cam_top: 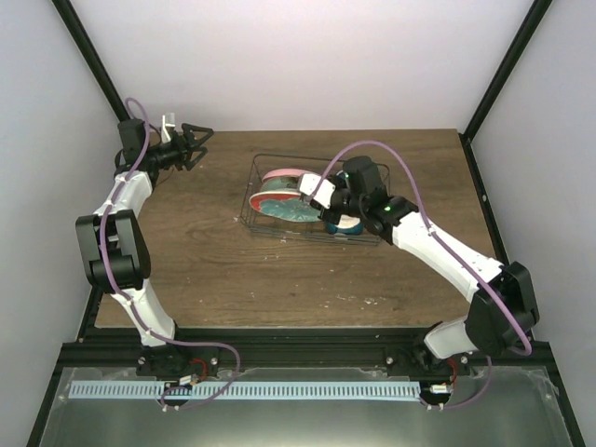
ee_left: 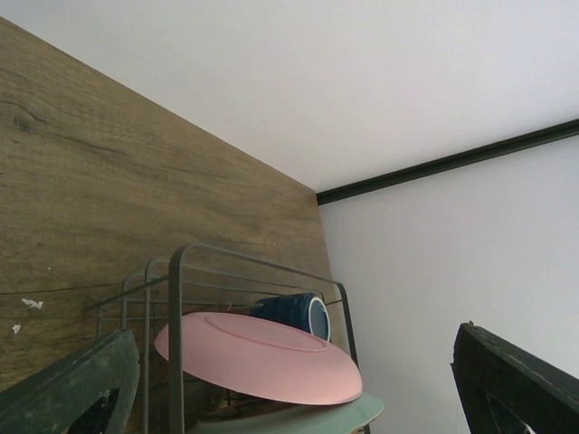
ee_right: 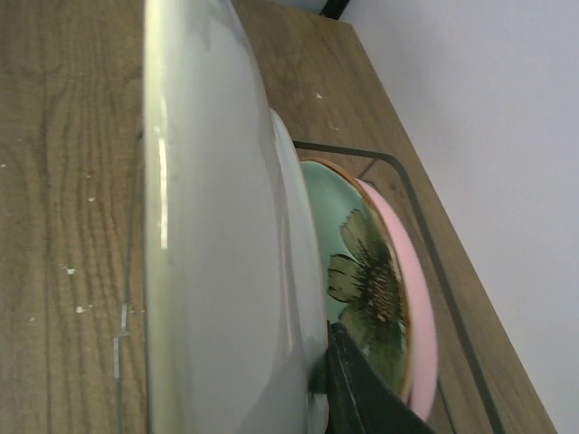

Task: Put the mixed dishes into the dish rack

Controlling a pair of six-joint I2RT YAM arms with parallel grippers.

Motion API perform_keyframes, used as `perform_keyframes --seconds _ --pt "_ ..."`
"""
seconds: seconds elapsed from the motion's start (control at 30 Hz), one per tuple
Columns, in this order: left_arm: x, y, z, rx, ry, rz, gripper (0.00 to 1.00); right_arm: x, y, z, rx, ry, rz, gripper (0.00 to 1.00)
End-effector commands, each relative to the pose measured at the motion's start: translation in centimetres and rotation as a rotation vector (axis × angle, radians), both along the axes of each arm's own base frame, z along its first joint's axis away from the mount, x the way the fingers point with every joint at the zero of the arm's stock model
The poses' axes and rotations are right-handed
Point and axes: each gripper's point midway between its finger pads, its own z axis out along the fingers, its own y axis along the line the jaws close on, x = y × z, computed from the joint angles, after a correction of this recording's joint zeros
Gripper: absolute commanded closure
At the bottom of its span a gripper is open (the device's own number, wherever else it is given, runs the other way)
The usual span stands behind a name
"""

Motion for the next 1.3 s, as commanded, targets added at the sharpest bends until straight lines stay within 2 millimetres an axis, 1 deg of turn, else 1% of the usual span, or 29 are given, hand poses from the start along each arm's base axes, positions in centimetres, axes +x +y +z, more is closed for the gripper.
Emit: perform_keyframes --seconds 0.0,0.17,0.63,0.87,1.0,1.13,1.23,1.27 --pt "0.2 -0.1 -0.2 -0.003 -0.017 -0.013 0.04 -0.5 1.5 6.7 0.109 -0.174 0.032 0.99" --pt "0.1 -0.1 -0.2 -0.003 -0.017 -0.017 0.04 -0.4 1.8 5.3 0.074 -0.174 0.024 0.99" --pt "0.1 -0.1 -0.4 -0.006 -0.014 -0.024 0.04 -0.4 2.6 -0.3 -0.070 -0.157 0.000 0.99" --pt "0.2 -0.1 -0.5 -0.008 -0.012 -0.028 0.04 -0.8 3.3 -1.6 -0.104 -0.138 0.001 0.98" --pt "0.2 -0.1 -0.7 -0.012 -0.008 -0.032 0.04 -0.8 3.6 -2.0 -0.124 -0.132 -0.006 0.90" --pt "0.2 0.0 -0.8 -0.013 -0.006 -0.031 0.04 -0.9 3.8 -1.8 -0.126 -0.131 -0.012 0.76" --pt "0.3 0.1 -1.0 -0.015 -0.004 -0.032 0.04 -1.0 3.9 -1.5 -0.120 -0.122 -0.015 0.69" --pt "0.3 0.1 -1.0 -0.015 -0.004 -0.031 0.04 -1.0 3.9 -1.5 -0.120 -0.114 -0.016 0.65"
